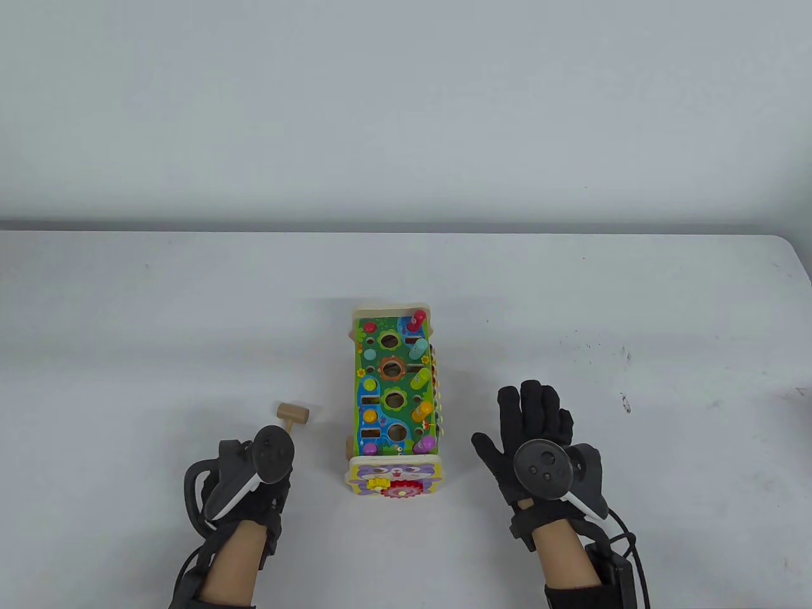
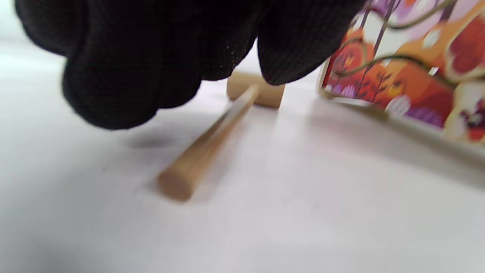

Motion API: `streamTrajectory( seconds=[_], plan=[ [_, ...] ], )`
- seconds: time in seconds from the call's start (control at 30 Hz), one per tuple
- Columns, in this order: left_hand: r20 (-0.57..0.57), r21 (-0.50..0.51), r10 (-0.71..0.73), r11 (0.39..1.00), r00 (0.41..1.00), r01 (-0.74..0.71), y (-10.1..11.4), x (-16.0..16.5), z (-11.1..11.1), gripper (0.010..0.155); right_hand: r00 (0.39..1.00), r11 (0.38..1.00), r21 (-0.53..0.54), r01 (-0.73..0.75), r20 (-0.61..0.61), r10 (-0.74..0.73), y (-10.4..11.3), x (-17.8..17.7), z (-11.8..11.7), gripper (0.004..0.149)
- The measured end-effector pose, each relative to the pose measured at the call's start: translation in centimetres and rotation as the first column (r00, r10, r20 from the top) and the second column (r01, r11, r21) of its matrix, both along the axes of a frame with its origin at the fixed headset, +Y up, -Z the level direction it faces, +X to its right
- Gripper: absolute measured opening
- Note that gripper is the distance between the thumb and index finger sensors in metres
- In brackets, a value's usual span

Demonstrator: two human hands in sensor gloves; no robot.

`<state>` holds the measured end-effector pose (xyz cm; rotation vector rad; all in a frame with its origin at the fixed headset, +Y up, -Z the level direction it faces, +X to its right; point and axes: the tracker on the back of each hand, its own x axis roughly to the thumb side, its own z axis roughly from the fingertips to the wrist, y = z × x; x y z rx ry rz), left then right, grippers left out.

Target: Whack-a-mole

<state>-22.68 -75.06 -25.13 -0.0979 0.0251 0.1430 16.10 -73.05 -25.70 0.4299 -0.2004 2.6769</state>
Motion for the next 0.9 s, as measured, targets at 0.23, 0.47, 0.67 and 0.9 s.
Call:
streamTrajectory(
  seconds=[0.23,0.47,0.67,0.9],
  plan=[
    [0.123,0.272,0.045,0.959,0.991,-0.077,2.7,1.3,2.1,0.071,0.999,0.998,0.056,-0.016,-0.027,0.018,0.6,-0.5,0.3,0.076],
    [0.322,0.229,0.046,0.965,0.946,-0.126,3.1,3.8,2.8,0.078,0.998,0.997,0.069,-0.027,-0.047,0.030,0.7,-0.9,0.6,0.076],
    [0.352,0.220,0.036,0.968,0.935,-0.120,2.9,4.4,3.0,0.078,0.999,0.997,0.069,-0.021,-0.047,0.024,0.7,-0.8,0.6,0.076],
    [0.361,0.208,0.045,0.970,0.932,-0.127,2.9,4.5,3.0,0.078,0.999,0.998,0.063,-0.013,-0.045,0.016,0.6,-0.8,0.7,0.076]
  ],
)
